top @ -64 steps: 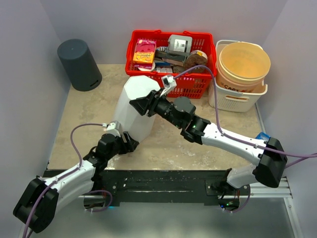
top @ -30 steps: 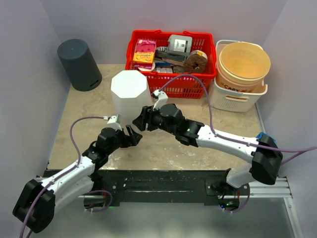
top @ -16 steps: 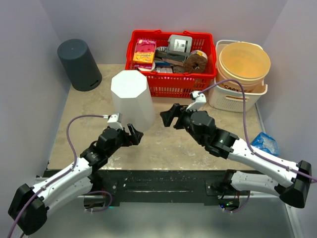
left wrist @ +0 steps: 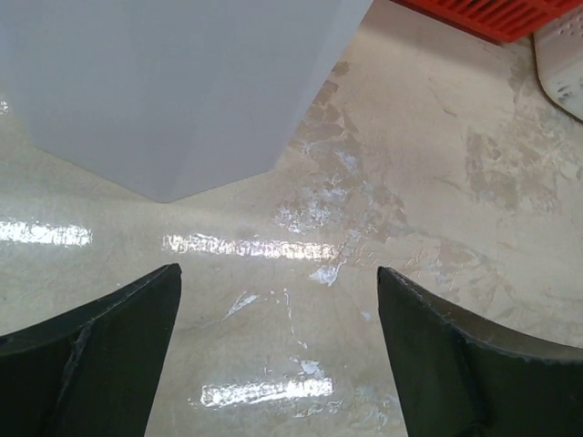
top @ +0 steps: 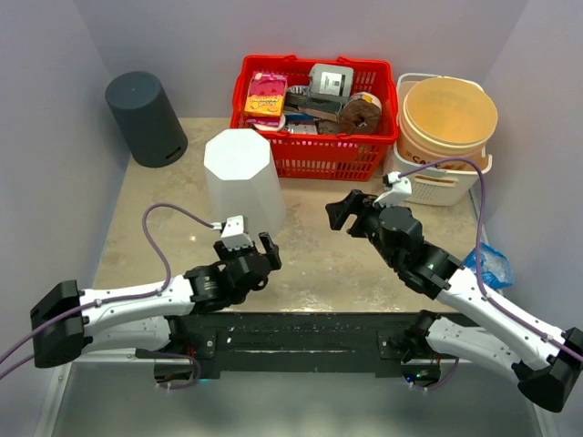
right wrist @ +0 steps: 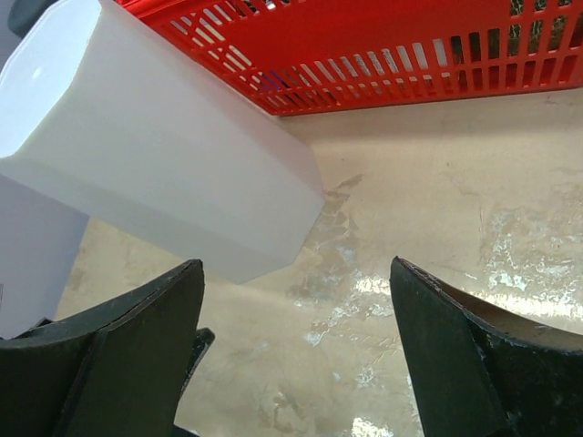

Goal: Turn the large container upside down

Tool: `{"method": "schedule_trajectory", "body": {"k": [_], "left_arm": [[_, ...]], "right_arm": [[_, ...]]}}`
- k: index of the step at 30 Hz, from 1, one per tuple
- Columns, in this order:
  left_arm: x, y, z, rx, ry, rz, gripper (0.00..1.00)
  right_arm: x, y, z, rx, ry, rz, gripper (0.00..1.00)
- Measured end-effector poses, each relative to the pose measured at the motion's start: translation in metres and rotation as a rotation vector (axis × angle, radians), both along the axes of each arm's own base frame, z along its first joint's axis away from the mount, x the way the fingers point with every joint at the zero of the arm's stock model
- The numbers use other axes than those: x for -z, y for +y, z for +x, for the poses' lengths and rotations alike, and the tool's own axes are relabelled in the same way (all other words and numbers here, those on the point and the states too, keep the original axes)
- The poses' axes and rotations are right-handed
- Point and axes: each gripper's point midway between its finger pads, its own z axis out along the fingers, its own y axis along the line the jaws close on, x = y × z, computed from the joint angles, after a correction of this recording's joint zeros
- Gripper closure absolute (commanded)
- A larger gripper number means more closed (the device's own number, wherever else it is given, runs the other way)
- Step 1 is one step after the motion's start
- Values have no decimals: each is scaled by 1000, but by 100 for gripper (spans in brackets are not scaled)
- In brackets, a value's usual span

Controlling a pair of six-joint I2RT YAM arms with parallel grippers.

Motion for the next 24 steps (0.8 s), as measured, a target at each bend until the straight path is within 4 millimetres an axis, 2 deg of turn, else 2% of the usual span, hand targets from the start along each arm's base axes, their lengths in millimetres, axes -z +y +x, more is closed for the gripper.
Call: {"method": "schedule_trajectory", "body": {"k": [7,10,14,24], "left_arm": [[-5,-7,9,-199,-11,22,7],[-12,-17,13,-230,-32,19,7],[-15,-31,15,-198,-50,28,6],[-31,-77,24,30,-156,65,3]], "right_arm": [[1,1,-1,-15,2,-4,13],[1,1,0,-17,3,-4,13],[1,-2,2,-12,2,-8,13],[2,-9,4,9,5,-15,12]]}}
